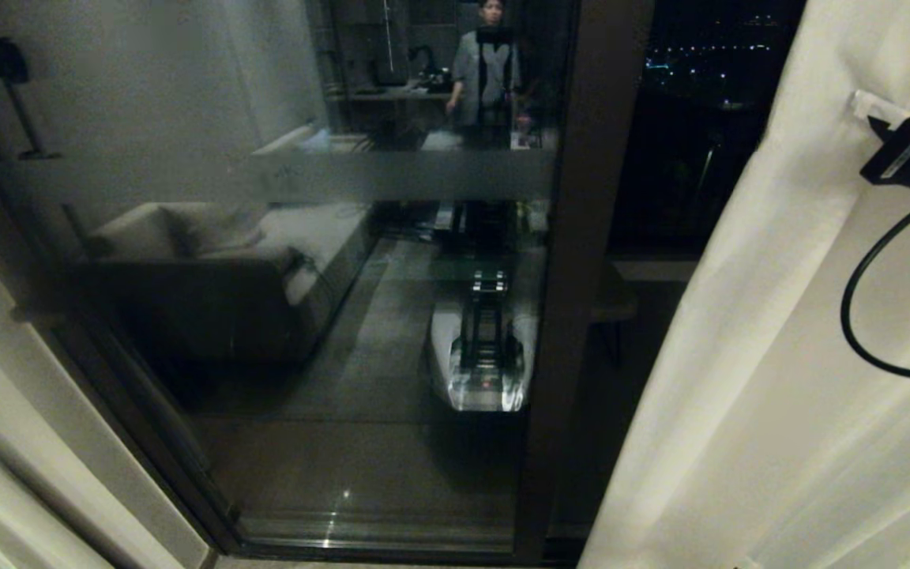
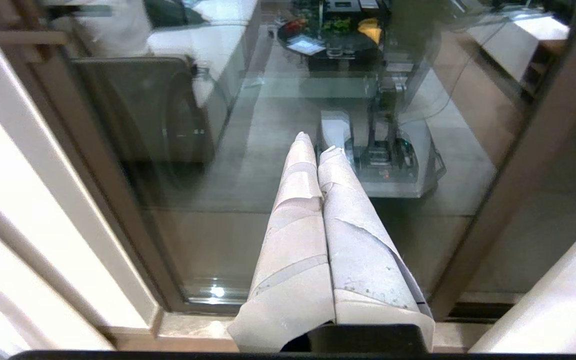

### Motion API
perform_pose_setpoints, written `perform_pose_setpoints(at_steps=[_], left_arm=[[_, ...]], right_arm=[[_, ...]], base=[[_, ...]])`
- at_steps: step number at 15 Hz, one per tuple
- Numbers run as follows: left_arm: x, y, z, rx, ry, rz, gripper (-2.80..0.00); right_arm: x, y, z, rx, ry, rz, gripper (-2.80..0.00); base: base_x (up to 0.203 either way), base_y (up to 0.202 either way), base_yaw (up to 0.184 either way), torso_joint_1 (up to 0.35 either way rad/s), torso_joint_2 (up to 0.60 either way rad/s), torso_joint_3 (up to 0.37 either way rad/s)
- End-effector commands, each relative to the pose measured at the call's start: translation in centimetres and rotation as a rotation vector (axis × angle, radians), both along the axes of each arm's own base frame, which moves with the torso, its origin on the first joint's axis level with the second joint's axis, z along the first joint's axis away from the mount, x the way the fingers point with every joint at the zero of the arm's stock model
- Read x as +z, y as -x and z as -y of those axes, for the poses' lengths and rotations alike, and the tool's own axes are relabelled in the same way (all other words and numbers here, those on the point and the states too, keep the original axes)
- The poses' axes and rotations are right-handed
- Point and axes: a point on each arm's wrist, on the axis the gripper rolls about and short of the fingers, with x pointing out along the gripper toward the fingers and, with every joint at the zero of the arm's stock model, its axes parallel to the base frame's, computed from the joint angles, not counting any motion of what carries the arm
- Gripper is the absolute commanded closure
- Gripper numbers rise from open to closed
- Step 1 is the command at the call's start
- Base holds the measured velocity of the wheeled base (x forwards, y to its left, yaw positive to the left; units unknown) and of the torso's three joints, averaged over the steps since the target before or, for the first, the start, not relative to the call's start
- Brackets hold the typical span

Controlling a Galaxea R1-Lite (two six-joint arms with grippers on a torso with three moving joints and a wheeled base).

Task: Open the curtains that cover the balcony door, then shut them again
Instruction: Close the inner curtains on both sides

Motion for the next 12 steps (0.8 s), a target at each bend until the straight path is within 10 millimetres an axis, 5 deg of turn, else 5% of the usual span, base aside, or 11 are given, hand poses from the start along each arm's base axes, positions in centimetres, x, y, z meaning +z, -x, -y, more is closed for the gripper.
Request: perform_pose_setpoints(at_steps=[1,12], left_arm=[[0.00,0.00,0.00,0.000,0.000,0.000,0.00],[0.00,0.00,0.00,0.000,0.000,0.000,0.00]], right_arm=[[-0.17,-0.28,0.02,0.001,0.000,-0.002,0.00],[0.10,-0.67,0.04,0.002,-0.002,0.007,0.00]], base=[[0.000,0.192,0.000,0.002,0.01,0.005],[0.000,0.189,0.001,0.001,0.00,0.001]])
